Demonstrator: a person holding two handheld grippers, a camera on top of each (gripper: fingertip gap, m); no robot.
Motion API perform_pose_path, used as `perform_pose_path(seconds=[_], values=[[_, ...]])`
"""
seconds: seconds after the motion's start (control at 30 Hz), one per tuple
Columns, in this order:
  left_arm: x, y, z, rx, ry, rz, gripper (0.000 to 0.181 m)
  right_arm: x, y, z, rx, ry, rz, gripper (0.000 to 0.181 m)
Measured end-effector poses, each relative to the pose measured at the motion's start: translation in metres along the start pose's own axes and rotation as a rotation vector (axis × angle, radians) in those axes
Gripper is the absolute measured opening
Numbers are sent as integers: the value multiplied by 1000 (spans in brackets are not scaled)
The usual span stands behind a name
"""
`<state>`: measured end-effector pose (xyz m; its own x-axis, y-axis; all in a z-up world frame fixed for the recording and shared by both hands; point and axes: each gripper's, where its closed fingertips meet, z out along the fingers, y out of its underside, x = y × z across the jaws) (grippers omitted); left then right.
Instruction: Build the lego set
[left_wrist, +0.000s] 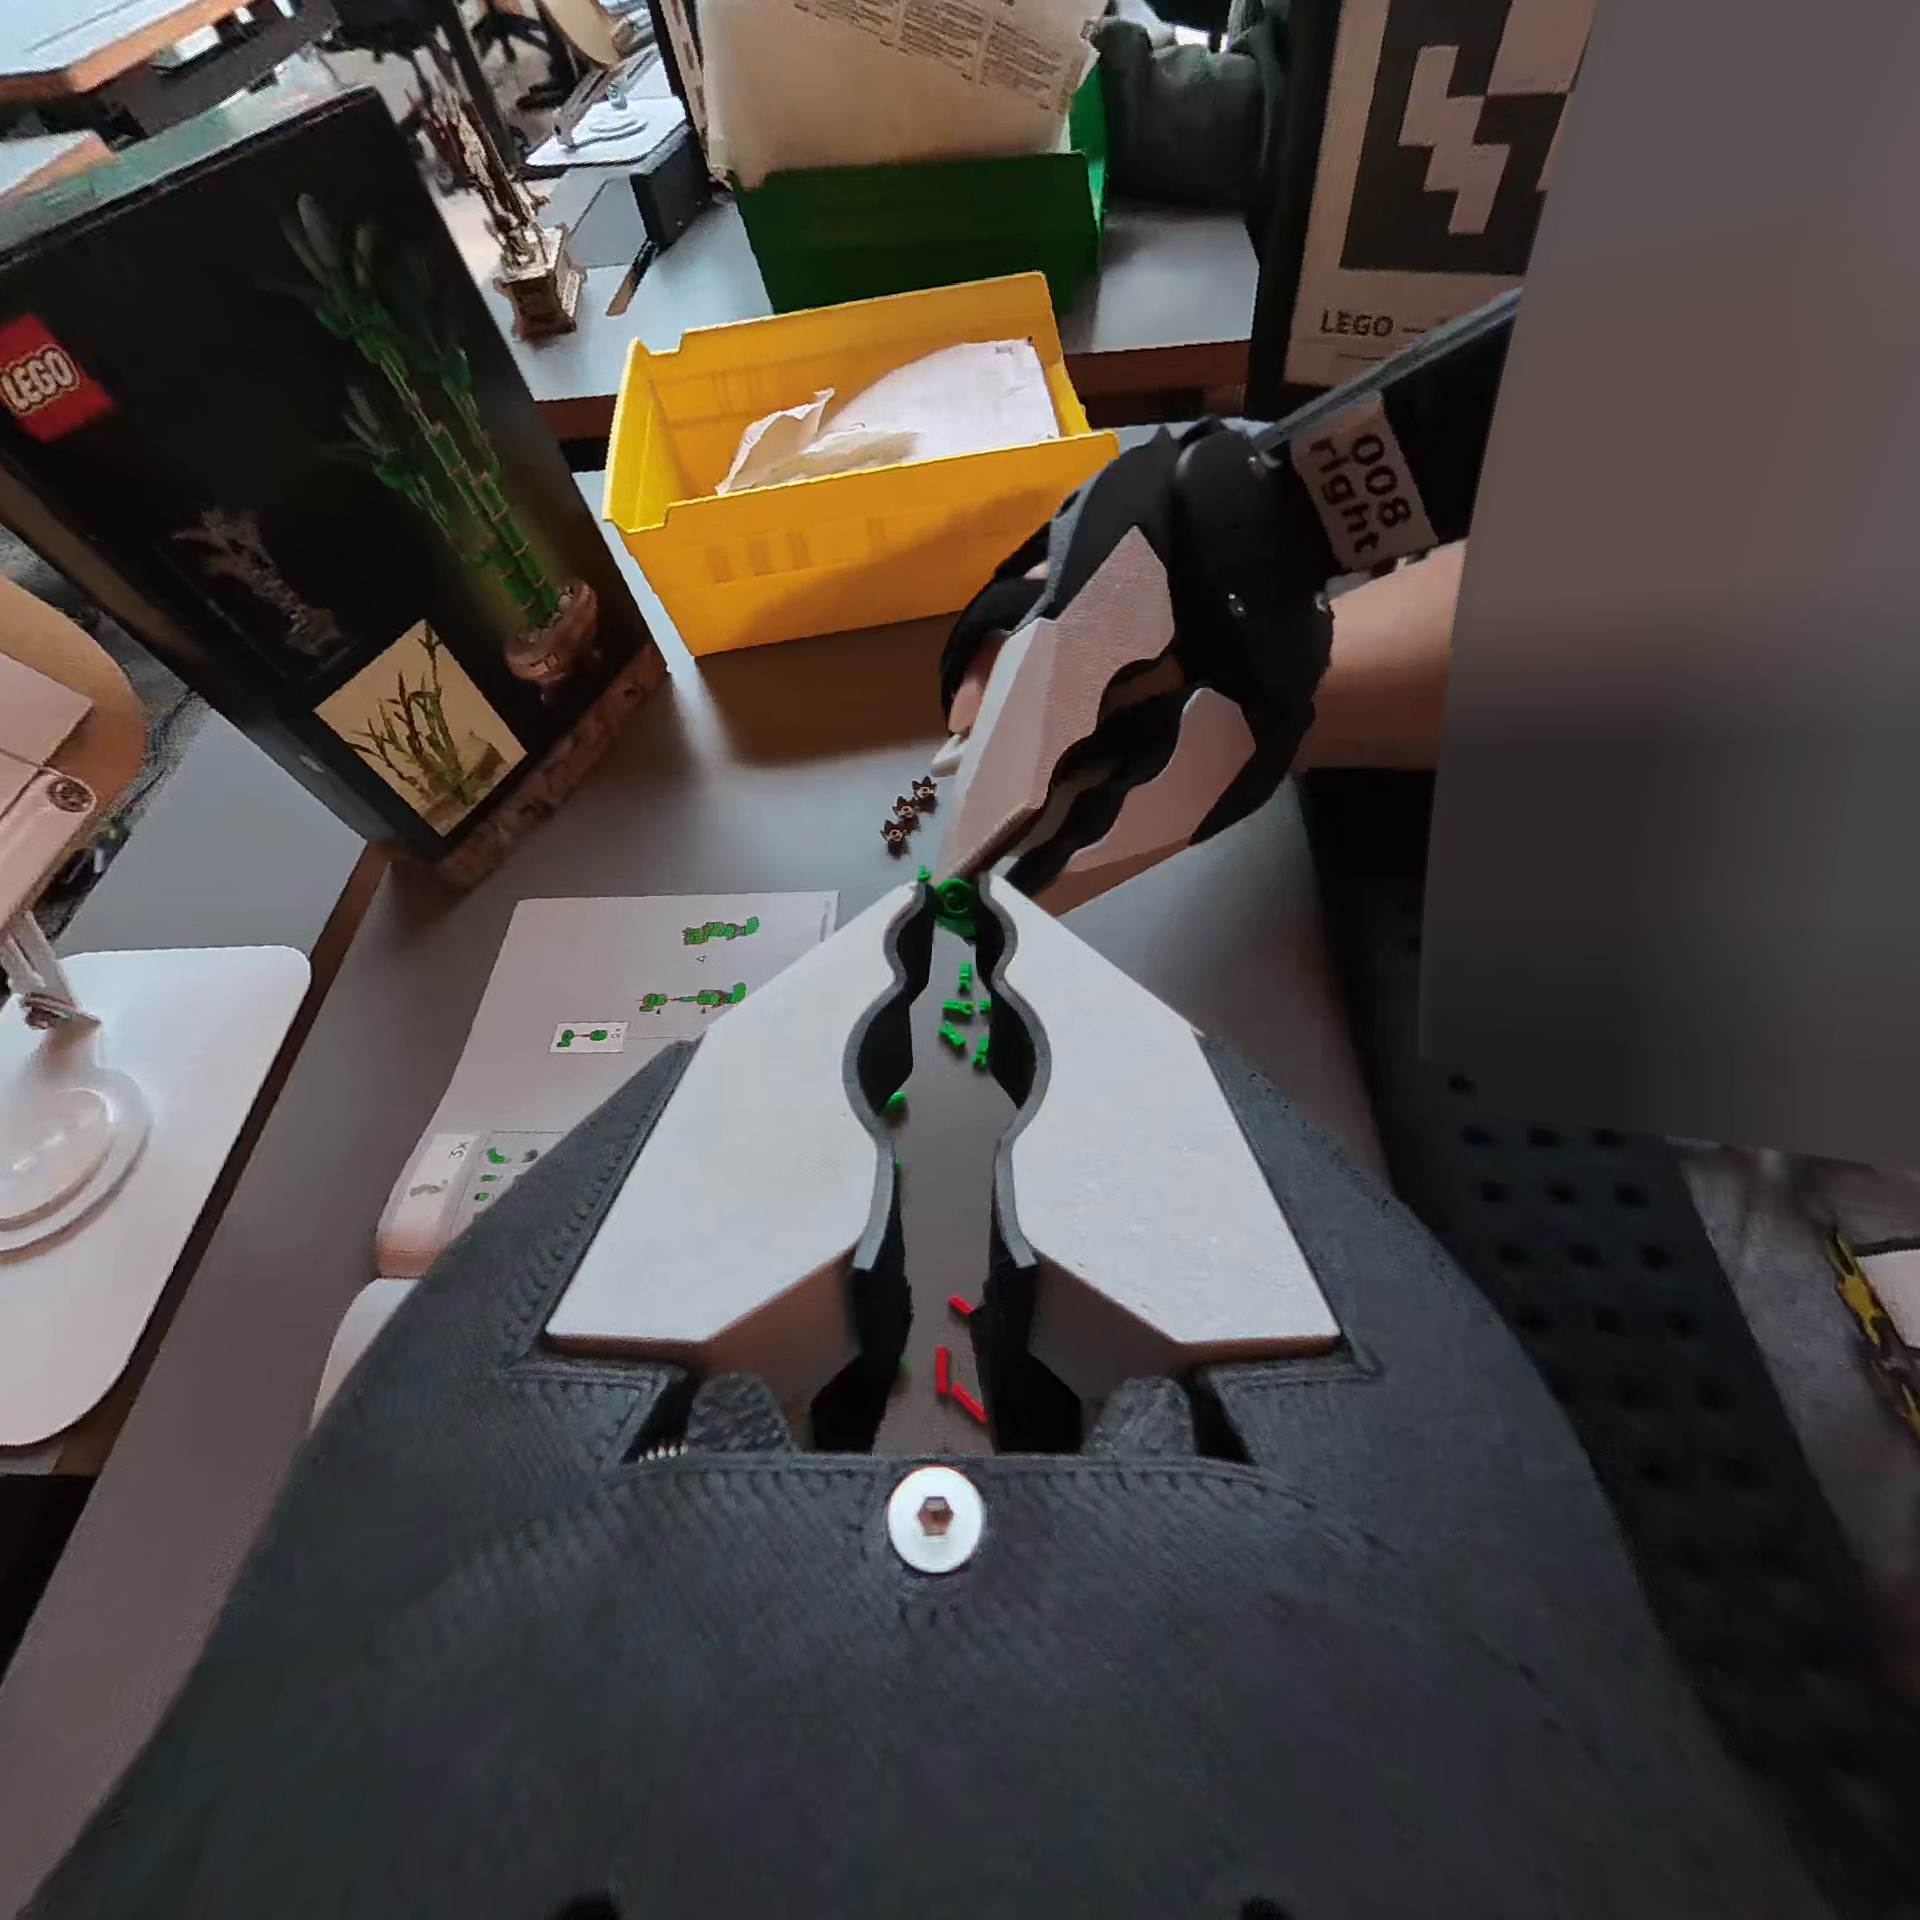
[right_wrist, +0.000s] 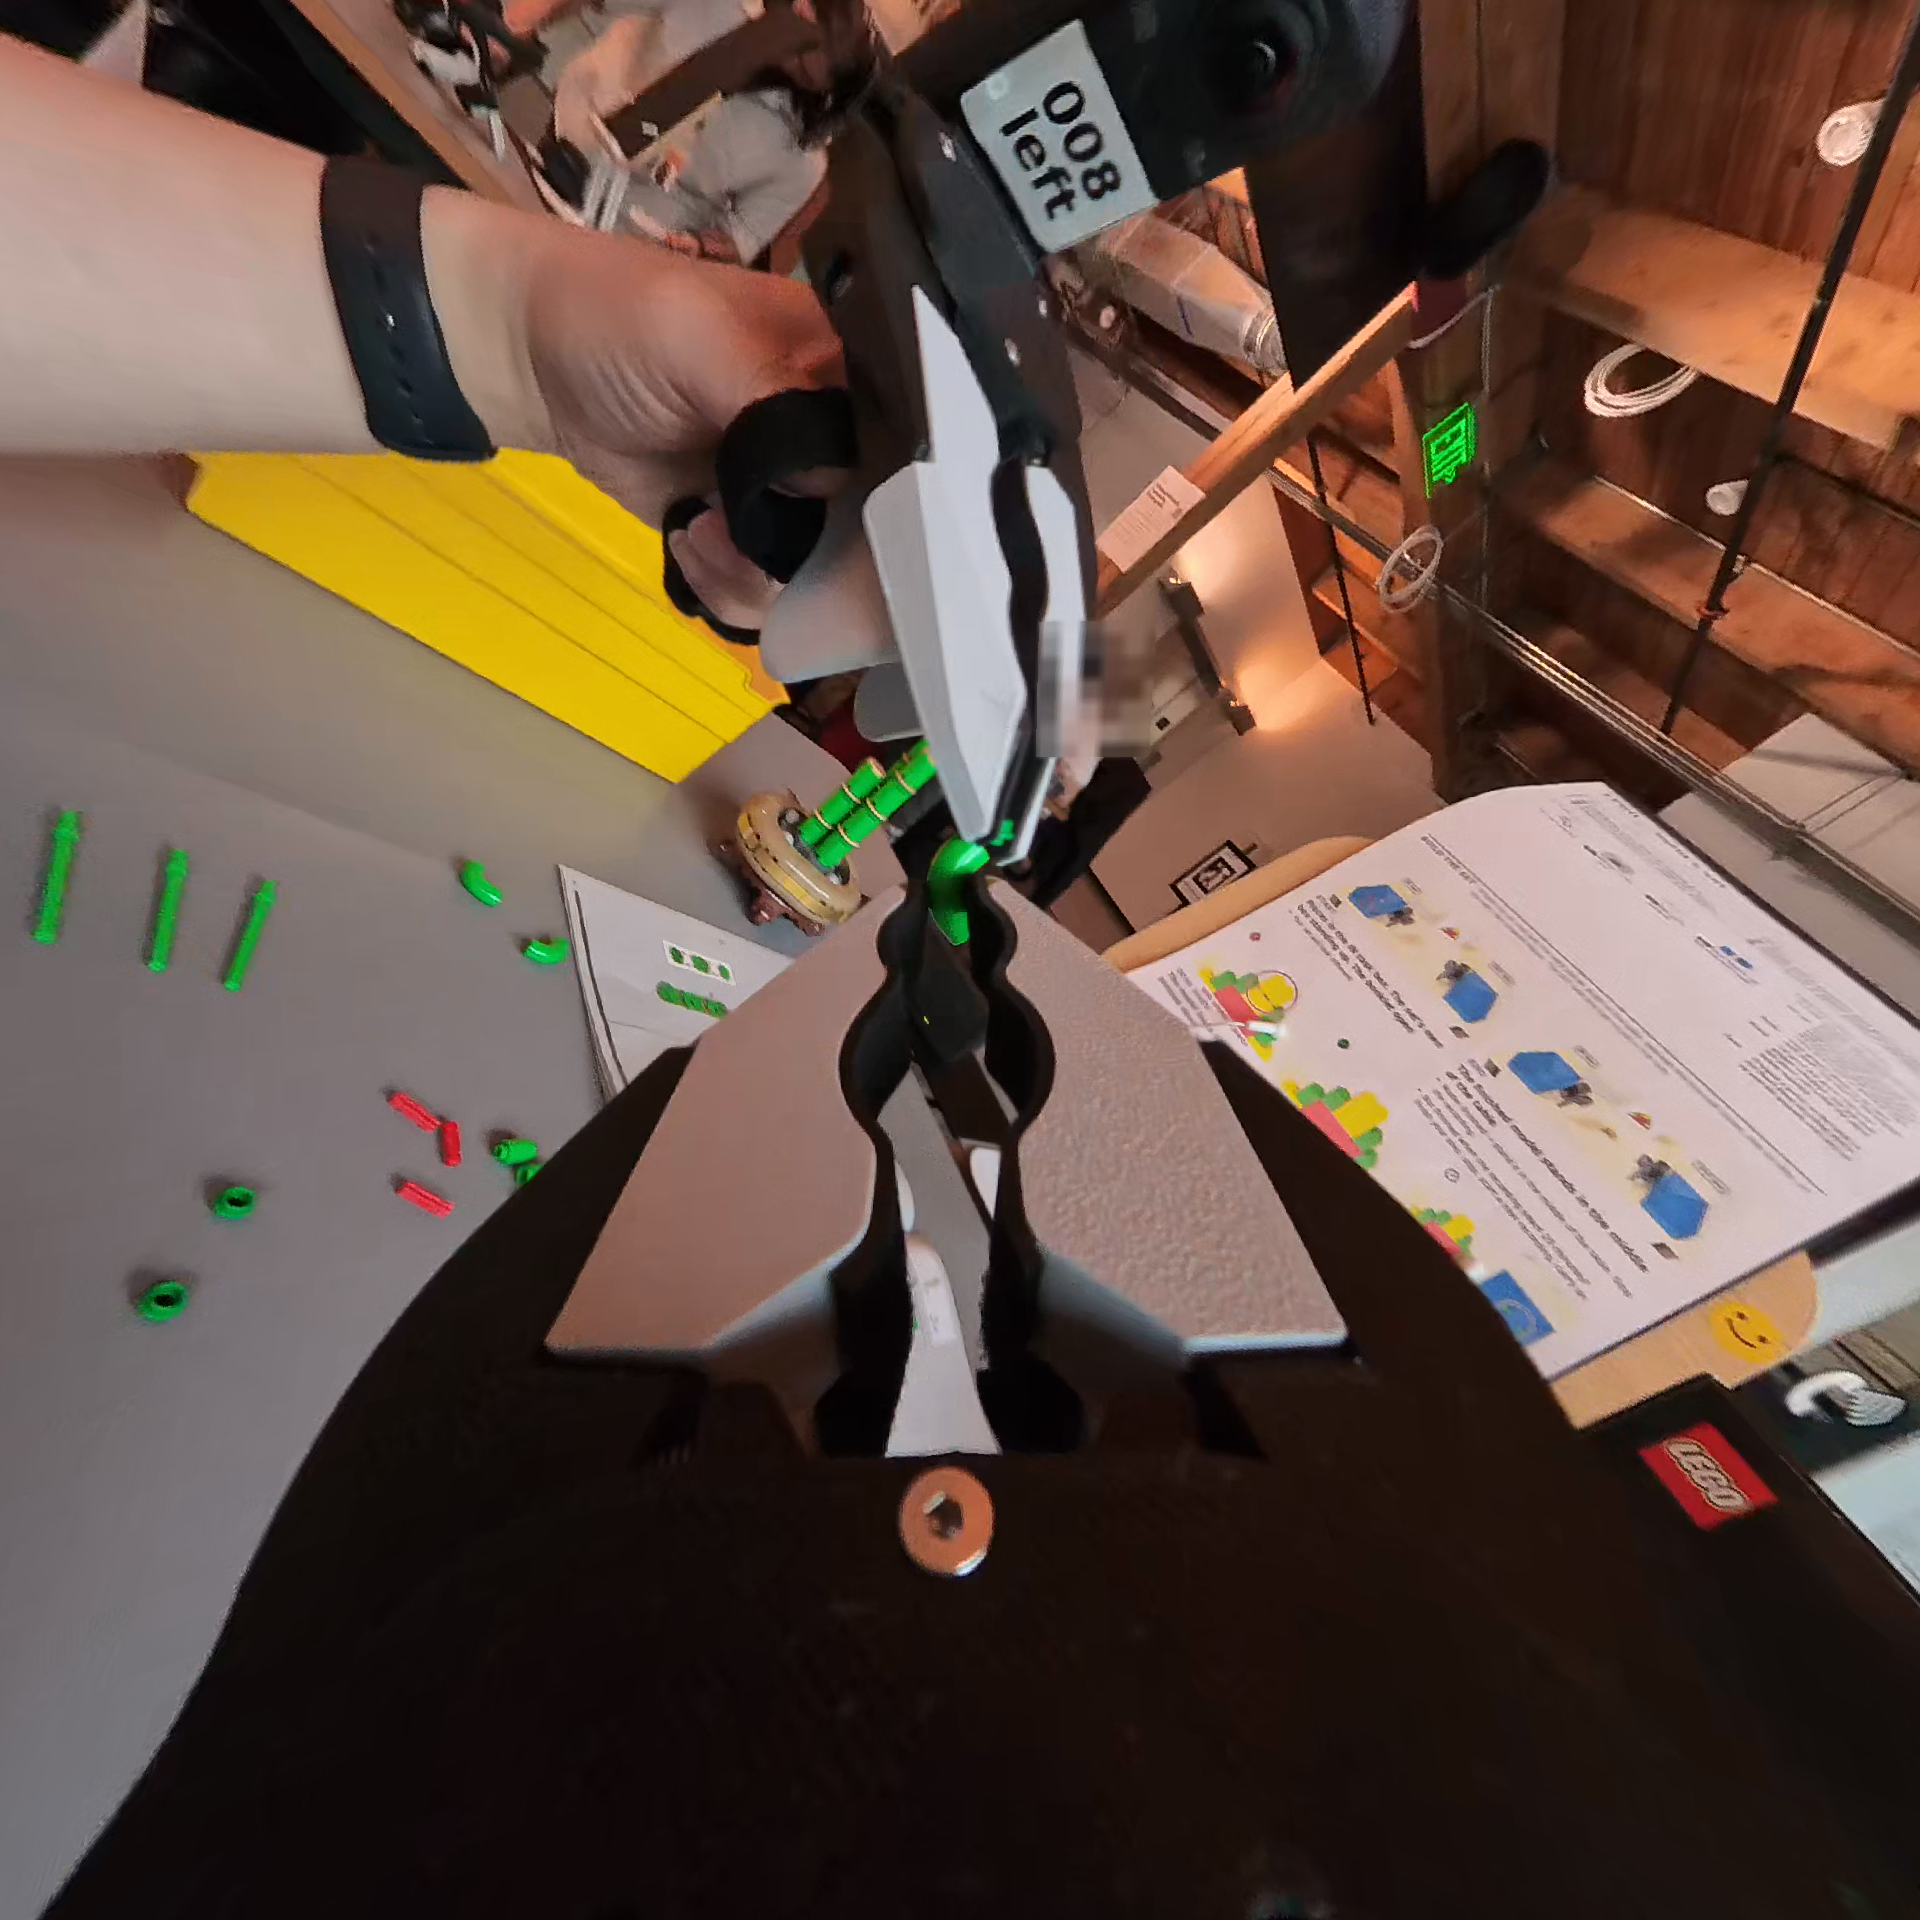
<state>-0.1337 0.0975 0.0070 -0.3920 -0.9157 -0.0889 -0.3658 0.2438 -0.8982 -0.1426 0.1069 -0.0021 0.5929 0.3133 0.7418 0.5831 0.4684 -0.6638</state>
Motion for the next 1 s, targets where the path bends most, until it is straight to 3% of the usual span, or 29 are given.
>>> perform_pose_path(seconds=[0.23,0.5,0.87,1.0], values=[[40,1,-10,-27,170,80,5,-34,-26,-18,118,-231,144,6],[78,1,0,-63,280,208,5,-45,-45,-39,296,-403,381,6],[75,-6,4,-22,234,232,5,-35,-45,-42,305,-170,33,5],[73,-7,4,-18,211,241,5,-34,-46,-41,289,-145,12,5]])
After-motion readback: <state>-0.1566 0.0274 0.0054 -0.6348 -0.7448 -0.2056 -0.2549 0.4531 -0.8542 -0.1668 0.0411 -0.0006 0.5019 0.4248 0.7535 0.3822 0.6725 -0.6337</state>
